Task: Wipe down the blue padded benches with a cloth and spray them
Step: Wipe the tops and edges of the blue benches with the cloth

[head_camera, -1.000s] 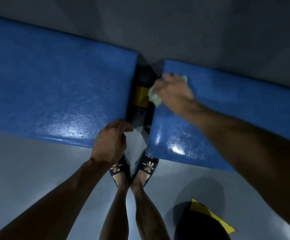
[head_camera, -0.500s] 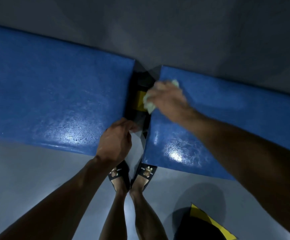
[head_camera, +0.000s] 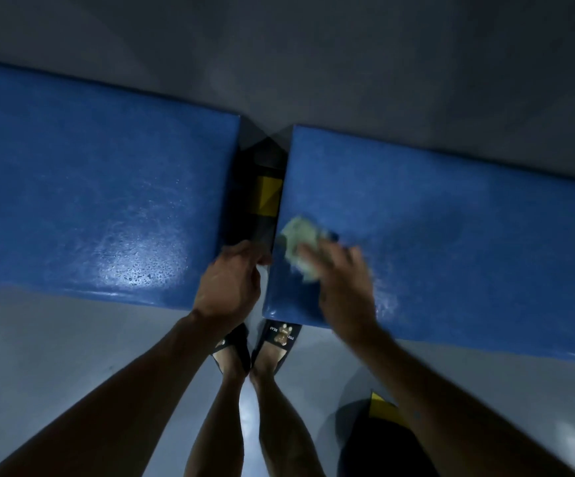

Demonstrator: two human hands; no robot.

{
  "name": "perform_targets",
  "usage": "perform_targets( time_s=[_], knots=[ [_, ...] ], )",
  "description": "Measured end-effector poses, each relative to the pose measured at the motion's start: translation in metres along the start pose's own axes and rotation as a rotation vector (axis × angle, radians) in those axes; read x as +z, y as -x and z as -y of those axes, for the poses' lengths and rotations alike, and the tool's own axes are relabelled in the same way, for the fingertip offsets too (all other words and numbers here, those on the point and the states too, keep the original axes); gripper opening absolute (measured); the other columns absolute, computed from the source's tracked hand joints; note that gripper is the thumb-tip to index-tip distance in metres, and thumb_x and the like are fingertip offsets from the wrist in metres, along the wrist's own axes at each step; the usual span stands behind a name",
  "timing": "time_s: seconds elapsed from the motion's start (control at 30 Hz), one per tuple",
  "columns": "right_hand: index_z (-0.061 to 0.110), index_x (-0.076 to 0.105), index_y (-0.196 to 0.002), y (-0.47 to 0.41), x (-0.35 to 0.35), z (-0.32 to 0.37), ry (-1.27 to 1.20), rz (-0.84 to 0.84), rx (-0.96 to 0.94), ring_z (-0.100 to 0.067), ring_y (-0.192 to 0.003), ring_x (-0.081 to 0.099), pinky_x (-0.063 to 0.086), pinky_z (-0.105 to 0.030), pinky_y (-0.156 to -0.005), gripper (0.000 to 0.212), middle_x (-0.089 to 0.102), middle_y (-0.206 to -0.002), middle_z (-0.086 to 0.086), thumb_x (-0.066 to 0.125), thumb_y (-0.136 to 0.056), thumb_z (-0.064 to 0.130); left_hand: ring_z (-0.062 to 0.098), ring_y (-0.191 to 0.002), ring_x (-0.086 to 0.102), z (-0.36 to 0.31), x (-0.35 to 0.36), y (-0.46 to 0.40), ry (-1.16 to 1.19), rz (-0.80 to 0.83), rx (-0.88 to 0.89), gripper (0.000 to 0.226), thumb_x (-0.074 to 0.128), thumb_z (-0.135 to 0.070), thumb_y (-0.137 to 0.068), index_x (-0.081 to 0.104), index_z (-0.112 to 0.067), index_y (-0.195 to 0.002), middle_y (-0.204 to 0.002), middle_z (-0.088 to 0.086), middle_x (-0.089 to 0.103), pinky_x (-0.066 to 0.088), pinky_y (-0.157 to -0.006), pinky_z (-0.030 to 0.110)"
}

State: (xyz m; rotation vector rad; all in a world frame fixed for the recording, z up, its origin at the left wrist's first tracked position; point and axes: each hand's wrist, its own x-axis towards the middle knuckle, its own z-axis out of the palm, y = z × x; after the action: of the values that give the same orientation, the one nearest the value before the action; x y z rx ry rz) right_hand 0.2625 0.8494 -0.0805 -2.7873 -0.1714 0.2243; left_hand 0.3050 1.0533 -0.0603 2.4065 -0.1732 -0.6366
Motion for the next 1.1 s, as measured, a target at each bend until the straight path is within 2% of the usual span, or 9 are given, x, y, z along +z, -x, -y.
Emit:
perform_targets(
  time_s=[0.2, 0.27, 0.37, 0.5, 0.57, 0.67, 0.8, 0.9, 1.1],
  knots=[
    [0.031, 0.064, -0.128, 0.023, -0.026, -0.055, 0.042, 0.143, -0.451, -0.025, -0.104, 0.051, 0.049, -0.041, -0.092, 0.042, 0.057, -0.133, 0.003, 0.042, -0.095, 0.017, 0.014, -0.100, 0.060, -0.004, 0.001, 0.013, -0.020, 0.080, 0.005, 0.038, 0.039, -0.012, -0.080, 0.063, -0.028, -0.104, -0.110, -0.008, 0.063, 0.055, -0.076, 0.039],
    [0.034, 0.063, -0.129, -0.005, -0.043, -0.093, 0.082, 0.131, -0.314, -0.027, -0.110, 0.051, 0.048, -0.039, -0.093, 0.035, 0.057, -0.134, 0.000, 0.040, -0.102, 0.031, 0.014, -0.102, 0.059, -0.002, 0.000, 0.016, -0.020, 0.088, 0.009, 0.036, 0.042, -0.008, -0.083, 0.064, -0.027, -0.104, -0.111, -0.008, 0.063, 0.055, -0.080, 0.040],
    [0.033, 0.057, -0.134, -0.021, -0.058, -0.133, 0.067, -0.054, 0.091, -0.035, -0.106, 0.048, 0.052, -0.041, -0.082, 0.058, 0.052, -0.134, -0.003, 0.053, -0.083, 0.008, 0.012, -0.105, 0.059, -0.001, 0.000, 0.019, -0.048, 0.118, 0.004, 0.033, 0.047, -0.004, -0.089, 0.063, -0.027, -0.106, -0.114, -0.009, 0.062, 0.055, -0.084, 0.041],
    [0.029, 0.057, -0.134, 0.000, -0.036, -0.089, 0.000, -0.194, 0.430, -0.032, -0.100, 0.044, 0.049, -0.040, -0.079, 0.063, 0.052, -0.132, -0.005, 0.042, -0.077, 0.008, 0.010, -0.105, 0.057, -0.001, 0.000, 0.026, -0.061, 0.139, 0.015, 0.030, 0.048, -0.006, -0.093, 0.062, -0.026, -0.109, -0.116, -0.007, 0.061, 0.054, -0.086, 0.037],
    [0.026, 0.056, -0.136, 0.018, -0.017, -0.045, -0.063, -0.197, 0.438, -0.031, -0.100, 0.044, 0.047, -0.038, -0.080, 0.064, 0.050, -0.134, -0.007, 0.039, -0.077, 0.010, 0.009, -0.106, 0.057, 0.001, 0.000, 0.029, -0.072, 0.149, 0.016, 0.030, 0.048, -0.007, -0.094, 0.062, -0.028, -0.110, -0.117, -0.008, 0.061, 0.053, -0.087, 0.035],
    [0.023, 0.051, -0.140, 0.050, 0.004, 0.020, -0.130, -0.083, 0.322, -0.030, -0.109, 0.046, 0.051, -0.039, -0.080, 0.068, 0.048, -0.140, -0.009, 0.059, -0.077, -0.002, 0.009, -0.108, 0.056, 0.006, -0.001, 0.034, -0.080, 0.181, -0.001, 0.031, 0.048, -0.009, -0.093, 0.063, -0.030, -0.110, -0.120, -0.010, 0.059, 0.053, -0.088, 0.036],
    [0.023, 0.051, -0.141, 0.067, 0.003, 0.031, -0.092, 0.057, 0.090, -0.027, -0.109, 0.050, 0.055, -0.038, -0.081, 0.067, 0.050, -0.138, -0.009, 0.063, -0.079, 0.002, 0.013, -0.104, 0.059, 0.018, -0.009, 0.043, -0.102, 0.196, 0.021, 0.032, 0.051, -0.008, -0.091, 0.065, -0.031, -0.109, -0.117, -0.009, 0.059, 0.053, -0.086, 0.038],
    [0.025, 0.053, -0.138, 0.060, -0.008, 0.028, -0.138, 0.075, 0.152, -0.024, -0.108, 0.047, 0.052, -0.034, -0.077, 0.059, 0.050, -0.134, -0.005, 0.049, -0.081, 0.011, 0.015, -0.103, 0.059, 0.037, -0.021, 0.049, -0.119, 0.160, 0.066, 0.033, 0.051, -0.007, -0.088, 0.066, -0.029, -0.107, -0.112, -0.009, 0.063, 0.053, -0.085, 0.037],
    [0.018, 0.054, -0.134, 0.055, 0.008, 0.086, -0.186, 0.036, 0.240, -0.028, -0.100, 0.052, 0.053, -0.038, -0.078, 0.063, 0.054, -0.125, -0.007, 0.060, -0.075, -0.002, 0.022, -0.098, 0.053, 0.100, -0.060, 0.067, -0.225, 0.037, 0.167, 0.030, 0.048, -0.016, -0.080, 0.069, -0.023, -0.101, -0.104, -0.003, 0.067, 0.045, -0.082, 0.038]
  ],
)
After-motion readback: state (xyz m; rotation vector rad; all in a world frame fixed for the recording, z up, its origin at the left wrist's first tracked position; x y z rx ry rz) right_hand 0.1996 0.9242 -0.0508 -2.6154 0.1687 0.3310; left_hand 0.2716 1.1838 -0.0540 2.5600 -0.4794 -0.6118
